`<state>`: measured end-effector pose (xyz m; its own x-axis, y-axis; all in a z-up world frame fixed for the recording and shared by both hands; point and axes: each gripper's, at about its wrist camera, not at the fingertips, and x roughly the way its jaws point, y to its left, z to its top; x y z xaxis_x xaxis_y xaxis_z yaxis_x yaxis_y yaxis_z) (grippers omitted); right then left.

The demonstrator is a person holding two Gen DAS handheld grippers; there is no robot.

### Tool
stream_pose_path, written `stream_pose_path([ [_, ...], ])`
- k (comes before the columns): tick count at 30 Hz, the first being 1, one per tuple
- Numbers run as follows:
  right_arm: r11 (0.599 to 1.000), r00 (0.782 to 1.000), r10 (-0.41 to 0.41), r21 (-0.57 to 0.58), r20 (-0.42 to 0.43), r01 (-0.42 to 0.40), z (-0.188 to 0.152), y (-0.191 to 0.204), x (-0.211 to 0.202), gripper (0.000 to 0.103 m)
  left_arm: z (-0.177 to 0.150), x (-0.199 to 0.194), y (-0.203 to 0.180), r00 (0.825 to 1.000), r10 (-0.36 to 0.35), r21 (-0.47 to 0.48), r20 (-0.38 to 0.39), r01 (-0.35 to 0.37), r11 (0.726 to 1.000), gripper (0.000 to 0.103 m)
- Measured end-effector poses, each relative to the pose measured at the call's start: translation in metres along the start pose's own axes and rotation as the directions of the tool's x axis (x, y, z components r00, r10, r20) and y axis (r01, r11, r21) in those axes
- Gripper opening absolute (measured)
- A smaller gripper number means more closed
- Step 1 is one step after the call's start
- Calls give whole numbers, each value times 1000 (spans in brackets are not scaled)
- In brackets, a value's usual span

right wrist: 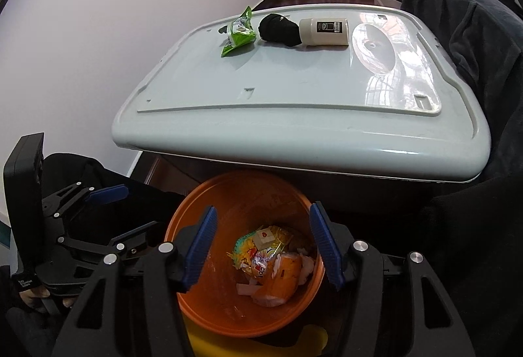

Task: Collect trash
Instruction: 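Carry the wooden block over the bucket and open both tools to drop block and dinosaur, then grasp the black cap with the right tool and lift it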

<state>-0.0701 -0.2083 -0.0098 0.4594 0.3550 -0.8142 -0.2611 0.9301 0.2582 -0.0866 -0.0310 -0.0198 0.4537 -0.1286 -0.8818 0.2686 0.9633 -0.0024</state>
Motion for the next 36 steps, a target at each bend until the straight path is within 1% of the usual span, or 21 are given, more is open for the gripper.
stream_pose_path([
  [4,1000,1000,-1,3,12,1,7,-3,-1,59,8,-2,2,1000,9,-5,16,-9,1000,79],
  [8,1000,1000,-6,-22,25,7,22,-4,0,59,28,-5,10,999,-12,-41,45,14,999,79],
  [12,996,998,-22,-85,57,26,50,-2,3,59,58,-8,18,996,-9,-64,90,15,998,79],
  [16,991,996,-30,-126,84,41,82,-6,8,59,93,-8,36,991,22,-85,133,-11,996,79],
  [18,990,996,-29,-137,89,41,102,-9,15,59,108,-5,44,989,38,-96,142,-24,995,83],
  [22,982,994,-38,-182,100,56,136,-11,32,59,135,7,67,982,78,-147,171,-53,988,84],
  [24,979,995,-24,-199,99,43,154,-13,42,59,139,16,75,979,106,-173,177,-75,982,84],
  [26,980,995,-8,-198,96,27,174,-16,51,59,135,30,84,974,144,-211,173,-106,972,84],
  [28,979,997,-3,-201,80,20,193,-20,62,59,127,42,92,974,170,-251,151,-129,959,84],
  [29,977,997,-9,-210,74,25,203,-21,69,59,124,49,95,977,170,-271,126,-131,954,84],
  [31,971,997,-30,-234,68,45,217,-19,80,59,122,56,100,986,138,-294,94,-105,950,84],
  [33,960,996,-50,-271,72,67,230,-13,93,59,121,56,102,987,132,-298,97,-97,950,84],
  [36,945,995,-49,-320,84,73,244,-1,107,59,121,52,103,983,141,-307,116,-99,946,84],
])
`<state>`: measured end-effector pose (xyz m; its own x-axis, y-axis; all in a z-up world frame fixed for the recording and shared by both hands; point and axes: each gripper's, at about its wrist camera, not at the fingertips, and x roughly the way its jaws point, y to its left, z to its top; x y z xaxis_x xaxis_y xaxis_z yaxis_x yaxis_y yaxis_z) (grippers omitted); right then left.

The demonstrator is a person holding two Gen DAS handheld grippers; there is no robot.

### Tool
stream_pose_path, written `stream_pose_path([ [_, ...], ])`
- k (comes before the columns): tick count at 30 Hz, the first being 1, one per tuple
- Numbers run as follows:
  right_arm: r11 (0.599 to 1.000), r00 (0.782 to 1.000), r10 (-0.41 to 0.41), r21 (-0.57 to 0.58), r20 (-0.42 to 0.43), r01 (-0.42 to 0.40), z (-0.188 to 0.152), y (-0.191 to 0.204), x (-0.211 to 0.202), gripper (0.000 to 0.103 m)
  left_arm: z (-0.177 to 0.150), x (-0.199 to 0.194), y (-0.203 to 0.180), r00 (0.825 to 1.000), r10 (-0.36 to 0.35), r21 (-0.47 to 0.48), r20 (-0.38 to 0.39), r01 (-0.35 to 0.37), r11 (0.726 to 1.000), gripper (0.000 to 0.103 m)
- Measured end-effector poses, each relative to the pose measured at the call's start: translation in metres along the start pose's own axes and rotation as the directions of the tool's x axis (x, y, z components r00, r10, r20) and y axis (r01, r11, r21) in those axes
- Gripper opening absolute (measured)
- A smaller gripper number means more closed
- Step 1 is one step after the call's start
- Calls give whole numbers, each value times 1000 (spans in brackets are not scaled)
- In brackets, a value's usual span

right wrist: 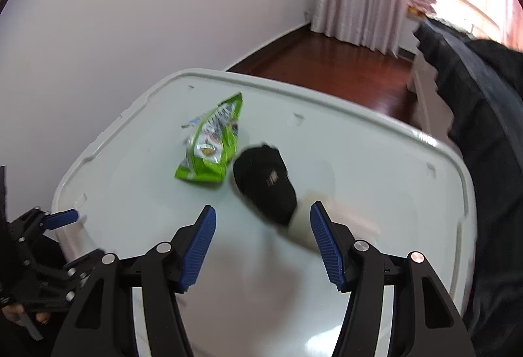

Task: Collect trash
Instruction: 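Grasp the black cap with the right tool and lift it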

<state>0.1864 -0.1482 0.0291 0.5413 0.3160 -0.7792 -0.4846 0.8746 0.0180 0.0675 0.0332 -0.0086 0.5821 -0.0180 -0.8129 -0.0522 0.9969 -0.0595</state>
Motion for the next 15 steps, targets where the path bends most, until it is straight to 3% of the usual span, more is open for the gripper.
stream_pose_path([
  [4,1000,1000,8,2,-4,-8,13,3,20,59,2,-2,2,999,-45,-33,-4,45,998,84],
  [8,1000,1000,25,18,-13,-25,16,4,34,59,1,-2,0,999,-39,-25,2,40,999,84],
  [15,998,999,-9,-60,-44,6,19,11,53,59,3,-1,5,999,-47,-56,4,47,997,84],
])
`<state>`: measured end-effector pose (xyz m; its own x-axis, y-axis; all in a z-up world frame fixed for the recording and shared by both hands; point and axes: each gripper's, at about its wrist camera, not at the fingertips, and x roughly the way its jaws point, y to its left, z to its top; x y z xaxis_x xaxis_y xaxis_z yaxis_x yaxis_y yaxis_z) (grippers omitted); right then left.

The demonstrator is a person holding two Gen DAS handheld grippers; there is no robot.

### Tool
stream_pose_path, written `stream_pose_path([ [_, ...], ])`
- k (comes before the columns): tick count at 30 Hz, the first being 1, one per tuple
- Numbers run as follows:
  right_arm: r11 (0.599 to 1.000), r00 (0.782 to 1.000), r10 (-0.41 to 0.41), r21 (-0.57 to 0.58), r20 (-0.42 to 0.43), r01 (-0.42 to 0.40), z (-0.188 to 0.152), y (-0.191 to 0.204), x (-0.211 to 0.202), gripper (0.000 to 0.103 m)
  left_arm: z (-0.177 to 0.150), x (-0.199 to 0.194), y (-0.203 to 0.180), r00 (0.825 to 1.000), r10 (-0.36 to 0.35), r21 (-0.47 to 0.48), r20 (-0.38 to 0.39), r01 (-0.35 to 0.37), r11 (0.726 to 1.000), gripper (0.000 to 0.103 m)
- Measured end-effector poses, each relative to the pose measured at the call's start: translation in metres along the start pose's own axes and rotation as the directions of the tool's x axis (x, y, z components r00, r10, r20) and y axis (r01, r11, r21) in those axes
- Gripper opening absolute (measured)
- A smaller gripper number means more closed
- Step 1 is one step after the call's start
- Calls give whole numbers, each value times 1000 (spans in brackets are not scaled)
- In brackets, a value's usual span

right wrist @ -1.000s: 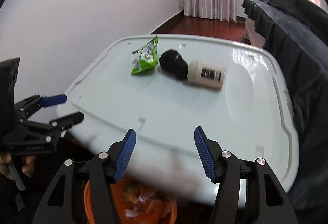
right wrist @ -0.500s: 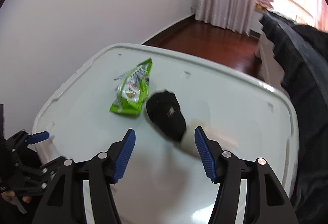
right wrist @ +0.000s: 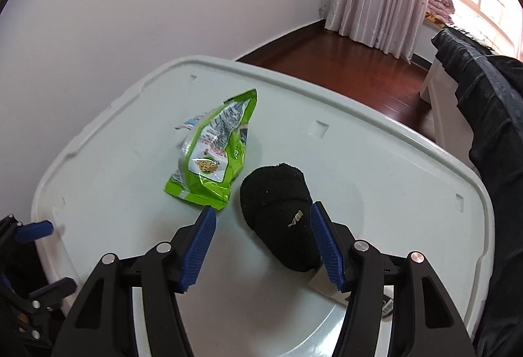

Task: Collect trash
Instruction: 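Grasp the black cap with the right tool and lift it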

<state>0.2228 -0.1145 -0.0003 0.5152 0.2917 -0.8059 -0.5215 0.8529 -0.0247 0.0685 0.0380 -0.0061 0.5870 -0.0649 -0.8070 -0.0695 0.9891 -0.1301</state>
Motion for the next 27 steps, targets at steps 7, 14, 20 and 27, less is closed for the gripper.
stream_pose_path([
  [7,996,998,-57,-66,-42,54,7,7,21,61,0,0,2,1000,10,-4,0,-10,1000,84],
  [14,988,991,-115,-108,-63,107,14,11,38,61,-1,1,2,1000,21,-4,0,-21,1000,84],
  [20,979,983,-159,-144,-95,144,13,14,53,51,-2,0,1,1000,31,-8,4,-31,999,84],
  [27,982,988,-147,-123,-38,141,18,21,39,42,-2,-2,0,999,45,0,20,-45,999,84],
])
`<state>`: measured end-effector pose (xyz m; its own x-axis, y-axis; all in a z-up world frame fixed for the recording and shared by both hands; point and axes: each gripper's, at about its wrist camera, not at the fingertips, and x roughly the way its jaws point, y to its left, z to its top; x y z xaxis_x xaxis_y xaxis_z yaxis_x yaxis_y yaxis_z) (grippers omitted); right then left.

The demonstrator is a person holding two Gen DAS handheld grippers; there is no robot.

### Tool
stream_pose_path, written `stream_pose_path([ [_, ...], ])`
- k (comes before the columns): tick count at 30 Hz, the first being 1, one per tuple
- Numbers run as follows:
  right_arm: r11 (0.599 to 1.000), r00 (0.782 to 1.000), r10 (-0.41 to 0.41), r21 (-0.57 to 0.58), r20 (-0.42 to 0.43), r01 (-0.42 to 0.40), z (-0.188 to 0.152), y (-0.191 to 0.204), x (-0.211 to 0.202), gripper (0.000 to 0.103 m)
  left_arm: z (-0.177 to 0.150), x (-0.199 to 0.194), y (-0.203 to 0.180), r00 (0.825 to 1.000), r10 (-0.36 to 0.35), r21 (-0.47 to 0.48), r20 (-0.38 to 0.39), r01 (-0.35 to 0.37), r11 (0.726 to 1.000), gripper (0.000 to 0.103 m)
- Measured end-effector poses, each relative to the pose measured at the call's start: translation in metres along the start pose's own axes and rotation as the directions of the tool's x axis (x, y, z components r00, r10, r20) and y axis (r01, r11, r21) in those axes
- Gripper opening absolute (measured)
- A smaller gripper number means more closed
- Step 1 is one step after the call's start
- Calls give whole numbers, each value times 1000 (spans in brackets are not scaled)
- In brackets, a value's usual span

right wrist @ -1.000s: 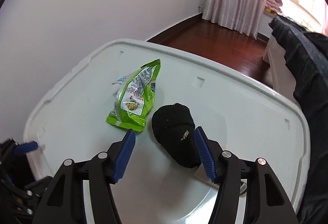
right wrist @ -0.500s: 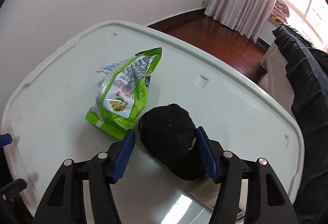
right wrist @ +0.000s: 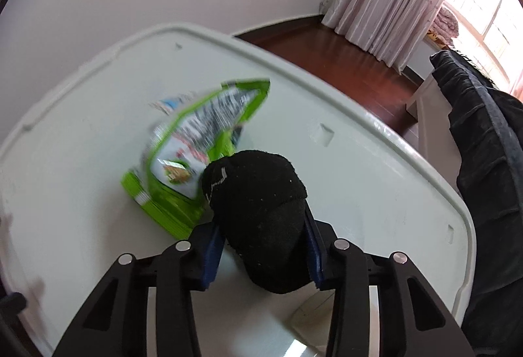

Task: Collect trash
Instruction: 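Grasp the black cap with the right tool and lift it, then grasp the green snack bag with the left tool and lift it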

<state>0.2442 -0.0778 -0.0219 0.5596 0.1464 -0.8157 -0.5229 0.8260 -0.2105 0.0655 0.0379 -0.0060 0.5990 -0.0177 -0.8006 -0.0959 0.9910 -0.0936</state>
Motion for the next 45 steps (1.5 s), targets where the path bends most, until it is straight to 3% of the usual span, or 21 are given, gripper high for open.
stream_pose_path([
  [6,991,993,88,94,78,-96,-4,-12,-36,42,-1,0,1,1000,9,-10,8,-9,1000,84],
  [13,962,976,149,205,161,-181,-36,-24,-94,42,7,4,-11,1000,-4,12,7,4,1000,84],
  [18,959,970,124,227,211,-172,-76,-24,-132,42,33,9,-28,999,-39,43,12,38,998,84],
  [24,929,980,82,342,179,-140,-119,-45,-140,43,75,29,-54,996,-77,99,45,73,992,84],
  [30,899,982,37,423,186,-114,-130,-69,-142,43,109,72,-71,996,-82,109,27,78,991,84],
  [38,893,985,1,444,172,-78,-130,-76,-136,43,128,123,-77,1000,-18,121,-5,19,992,83],
  [42,896,987,4,437,161,-75,-129,-74,-132,43,131,140,-74,999,-29,121,-38,33,992,56],
  [45,898,988,3,434,152,-69,-130,-74,-129,43,130,141,-74,1000,-13,138,-8,14,990,48],
])
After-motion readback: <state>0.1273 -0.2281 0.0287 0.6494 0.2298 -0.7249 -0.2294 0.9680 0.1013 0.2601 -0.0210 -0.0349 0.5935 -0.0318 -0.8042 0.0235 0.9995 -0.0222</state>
